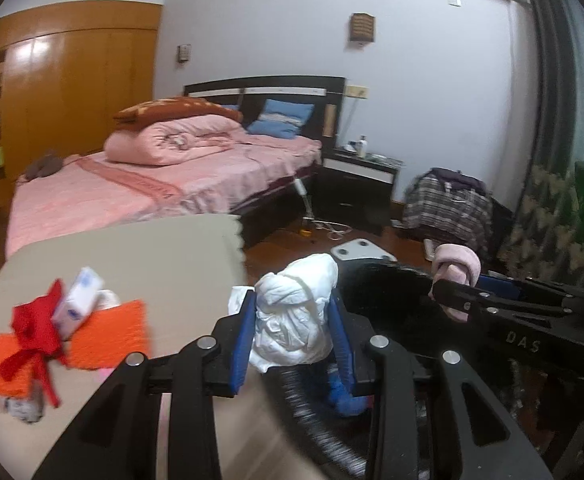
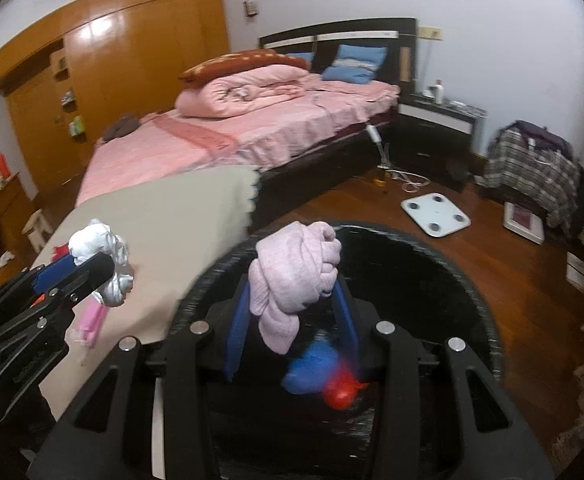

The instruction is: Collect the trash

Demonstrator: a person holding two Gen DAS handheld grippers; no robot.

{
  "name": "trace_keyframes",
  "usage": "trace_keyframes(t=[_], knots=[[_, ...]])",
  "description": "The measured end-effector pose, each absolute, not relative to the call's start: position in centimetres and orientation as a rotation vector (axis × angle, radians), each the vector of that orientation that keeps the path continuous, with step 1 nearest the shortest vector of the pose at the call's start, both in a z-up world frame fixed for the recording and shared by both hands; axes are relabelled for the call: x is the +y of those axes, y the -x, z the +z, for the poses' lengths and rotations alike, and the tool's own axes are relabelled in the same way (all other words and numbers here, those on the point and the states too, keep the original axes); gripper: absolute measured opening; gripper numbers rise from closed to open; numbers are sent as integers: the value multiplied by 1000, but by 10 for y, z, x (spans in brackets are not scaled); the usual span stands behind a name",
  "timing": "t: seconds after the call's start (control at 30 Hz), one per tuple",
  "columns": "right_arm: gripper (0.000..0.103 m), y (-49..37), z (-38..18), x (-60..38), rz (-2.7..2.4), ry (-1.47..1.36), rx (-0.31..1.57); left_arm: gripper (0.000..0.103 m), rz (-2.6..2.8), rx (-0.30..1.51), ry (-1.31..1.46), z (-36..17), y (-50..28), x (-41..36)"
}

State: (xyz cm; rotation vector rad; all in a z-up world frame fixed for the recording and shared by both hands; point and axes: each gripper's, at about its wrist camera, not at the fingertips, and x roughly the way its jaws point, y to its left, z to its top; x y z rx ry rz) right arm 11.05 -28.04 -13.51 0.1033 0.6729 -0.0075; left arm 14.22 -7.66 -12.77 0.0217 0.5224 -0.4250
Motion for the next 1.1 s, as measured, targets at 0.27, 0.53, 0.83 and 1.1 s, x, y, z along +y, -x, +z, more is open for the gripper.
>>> trace_keyframes(t=[0.27,0.53,0.83,1.1], knots=[[61,-102,-143,-316,-112,-114,667,54,-547,550,-25,-138,-152,-126],[94,-102,-138,-307,-121,-120,639,64,-456,541,-30,-139,-155,-94],[95,-125,-132,-219,71,-103,639,69,-233,527,-36,-140,-147,-6],[95,-144,-134,-129,243,-55,655,70,-68,552,-38,-154,-140,71]])
